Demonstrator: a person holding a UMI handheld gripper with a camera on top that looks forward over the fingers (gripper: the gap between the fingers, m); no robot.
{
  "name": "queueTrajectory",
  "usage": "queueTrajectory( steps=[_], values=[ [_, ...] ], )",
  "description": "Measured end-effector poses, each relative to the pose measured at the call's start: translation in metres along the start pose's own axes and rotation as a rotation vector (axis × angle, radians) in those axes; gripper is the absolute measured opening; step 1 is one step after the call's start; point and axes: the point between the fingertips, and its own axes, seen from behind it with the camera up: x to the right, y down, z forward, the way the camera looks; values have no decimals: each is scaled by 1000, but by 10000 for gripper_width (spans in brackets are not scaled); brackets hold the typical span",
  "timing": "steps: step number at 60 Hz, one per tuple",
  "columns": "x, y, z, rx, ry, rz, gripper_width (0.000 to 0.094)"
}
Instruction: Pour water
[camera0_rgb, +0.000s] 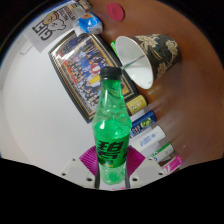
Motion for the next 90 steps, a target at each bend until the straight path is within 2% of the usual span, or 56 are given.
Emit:
queueTrajectory(
  steps=[13, 21, 31, 40, 47, 56, 65, 82, 84, 90],
  values=[
    [-11, 6, -1, -39, 55, -109, 335],
    [-43, 11, -5, -84, 87, -423, 335],
    [-108, -13, -9, -69, 97, -909, 335],
    [-155, -65, -21, -32, 149, -1308, 335],
    [-170, -126, -35, 24, 237, -1603, 335],
    [-160, -221, -44, 108, 394, -1904, 335],
    [-124, -295, -52, 113, 502, -2033, 335],
    [-59, -355, -55, 48, 564, -2006, 337],
    [-62, -354, -53, 63, 528, -2012, 335],
    [-62, -356, -54, 65, 521, -2011, 337]
  ],
)
